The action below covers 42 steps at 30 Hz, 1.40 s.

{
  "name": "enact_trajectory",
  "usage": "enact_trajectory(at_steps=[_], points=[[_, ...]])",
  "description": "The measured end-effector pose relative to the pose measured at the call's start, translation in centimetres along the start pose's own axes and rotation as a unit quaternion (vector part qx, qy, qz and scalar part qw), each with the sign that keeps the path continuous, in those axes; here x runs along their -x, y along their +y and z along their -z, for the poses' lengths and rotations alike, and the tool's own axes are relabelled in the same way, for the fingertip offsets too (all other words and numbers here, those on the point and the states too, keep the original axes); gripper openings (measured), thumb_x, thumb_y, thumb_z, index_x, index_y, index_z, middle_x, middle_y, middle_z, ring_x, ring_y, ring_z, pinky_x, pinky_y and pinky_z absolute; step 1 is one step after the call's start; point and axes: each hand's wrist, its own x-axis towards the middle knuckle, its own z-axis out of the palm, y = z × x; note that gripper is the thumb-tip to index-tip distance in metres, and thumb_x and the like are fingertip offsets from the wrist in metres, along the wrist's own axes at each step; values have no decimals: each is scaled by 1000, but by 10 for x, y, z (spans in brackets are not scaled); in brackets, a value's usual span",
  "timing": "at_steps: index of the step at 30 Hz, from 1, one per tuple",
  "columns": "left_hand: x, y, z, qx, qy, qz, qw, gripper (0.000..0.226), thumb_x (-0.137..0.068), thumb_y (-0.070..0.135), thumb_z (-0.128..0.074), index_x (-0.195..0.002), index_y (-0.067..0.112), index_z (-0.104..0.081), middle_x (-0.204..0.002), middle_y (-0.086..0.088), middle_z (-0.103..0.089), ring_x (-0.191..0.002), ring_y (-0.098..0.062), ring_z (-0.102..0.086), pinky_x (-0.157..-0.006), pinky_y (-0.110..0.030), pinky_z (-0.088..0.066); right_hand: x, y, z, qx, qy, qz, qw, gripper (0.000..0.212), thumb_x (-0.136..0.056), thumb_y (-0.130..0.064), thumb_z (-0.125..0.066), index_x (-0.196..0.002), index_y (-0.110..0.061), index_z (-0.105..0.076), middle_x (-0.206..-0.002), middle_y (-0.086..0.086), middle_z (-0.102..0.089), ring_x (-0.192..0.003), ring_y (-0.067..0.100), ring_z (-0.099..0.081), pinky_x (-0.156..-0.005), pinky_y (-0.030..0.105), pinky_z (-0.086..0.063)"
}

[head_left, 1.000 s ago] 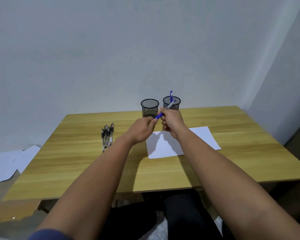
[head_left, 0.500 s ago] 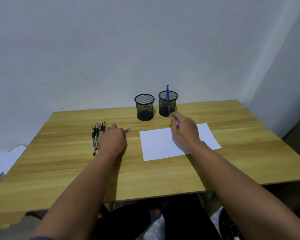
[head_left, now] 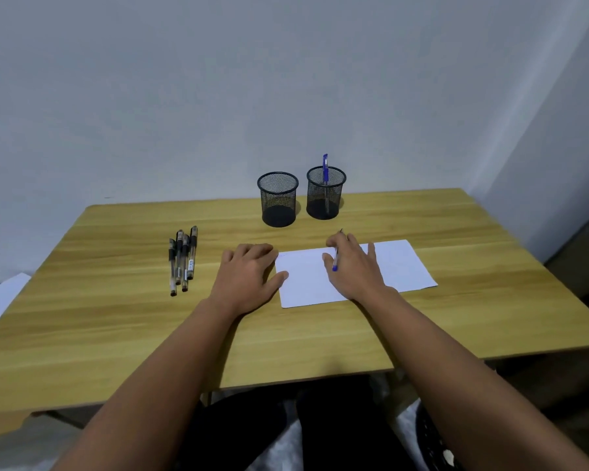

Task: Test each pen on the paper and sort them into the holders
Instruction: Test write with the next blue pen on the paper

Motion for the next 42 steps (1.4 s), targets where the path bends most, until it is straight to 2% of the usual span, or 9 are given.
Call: enact_trajectory(at_steps=[3,5,8,11,13,16,21,28,42], points=[[2,0,-2,14,9,9,1000,62,-92,65,-42,-138,28,-60,-147,8,-54,-134,-21,-44,-101,-46,-34,-1,-3,4,-78,86,51,992,37,-111,-46,-50,-136,-24,-66,-128,-3,-72,-130,23,-60,-119,55,-38],[3,-2,-4,20,12,10,1000,61,-92,65,-43,-139,29,-59,-148,9,-53,-135,-19,-42,-102,-45,-32,-5,-13,9,-220,133,56,965,39,-113,-44,-47,-135,-24,-72,-119,-2,-75,-115,18,-67,-100,35,-54],[2,-4,-5,30,19,10,999,59,-93,64,-47,-139,29,-59,-148,10,-53,-135,-18,-42,-102,-45,-31,-22,-37,12,-442,104,-35,890,30,-112,-29,-55,-130,-14,-75,-107,9,-77,-88,15,-69,-73,22,-57],[2,-4,-6,31,23,11,999,57,-93,63,-49,-138,29,-60,-147,11,-54,-134,-18,-42,-101,-45,-31,-39,-51,2,-513,68,-87,851,30,-109,-29,-62,-94,-10,-80,-74,13,-69,-59,18,-58,-52,27,-46],[2,-4,-7,34,25,12,999,58,-93,63,-49,-138,30,-59,-147,11,-54,-134,-17,-42,-100,-45,-31,-45,-50,-8,-522,51,-103,845,34,-110,-27,-60,-87,-9,-77,-66,15,-65,-54,21,-55,-47,28,-43],[0,-7,-4,31,6,9,999,61,-93,66,-45,-143,32,-55,-151,13,-49,-137,-16,-39,-101,-44,-30,-45,-44,-18,-492,33,-114,863,27,-110,-16,-57,-94,-6,-76,-72,23,-69,-58,24,-60,-45,27,-43],[4,-11,-6,34,12,-1,999,65,-93,68,-41,-145,32,-52,-153,16,-46,-139,-12,-37,-102,-41,-30,-42,-42,-26,-478,27,-60,876,43,-103,-33,-72,-79,3,-69,-70,24,-64,-63,28,-59,-57,35,-48],[7,-8,-4,37,3,6,999,67,-93,69,-36,-146,31,-52,-155,14,-46,-142,-15,-37,-109,-44,-30,-35,-43,-22,-461,-18,-60,885,43,-102,-23,-73,-85,13,-57,-68,24,-66,-60,29,-62,-49,28,-45],[6,-9,-2,31,-4,6,999,67,-93,69,-36,-147,32,-51,-156,16,-44,-142,-13,-35,-108,-42,-29,-39,-41,-27,-435,-9,-55,899,39,-102,-23,-73,-81,8,-63,-68,21,-69,-59,18,-65,-53,28,-53]])
